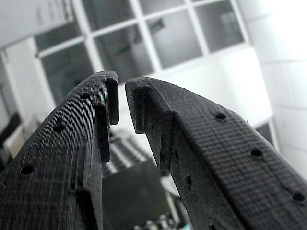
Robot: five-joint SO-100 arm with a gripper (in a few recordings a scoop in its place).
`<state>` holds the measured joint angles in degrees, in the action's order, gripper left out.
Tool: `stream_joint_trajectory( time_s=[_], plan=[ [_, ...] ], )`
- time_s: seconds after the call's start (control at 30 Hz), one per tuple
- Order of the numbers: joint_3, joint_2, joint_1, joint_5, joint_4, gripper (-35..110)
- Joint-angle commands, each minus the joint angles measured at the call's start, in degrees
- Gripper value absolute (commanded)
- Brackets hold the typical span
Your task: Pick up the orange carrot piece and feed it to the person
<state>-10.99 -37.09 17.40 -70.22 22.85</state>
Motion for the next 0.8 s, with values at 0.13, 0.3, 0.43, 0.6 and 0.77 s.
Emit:
stream_joint_trajectory(
  time_s=[0.13, 0.3, 0.43, 0.6, 0.77],
  plan=[
    [-1.4, -3.1, 1.0, 0.0, 0.1, -1],
    [-1.3, -3.6, 0.8, 2.2, 0.1, -1],
    [-1.2, -3.9, 1.5, 11.0, 0.8, -1],
    [-1.2, -5.0, 0.8, 18.5, 11.3, -1],
    [-1.1, -10.7, 0.3, 23.6, 25.6, -1]
  ],
)
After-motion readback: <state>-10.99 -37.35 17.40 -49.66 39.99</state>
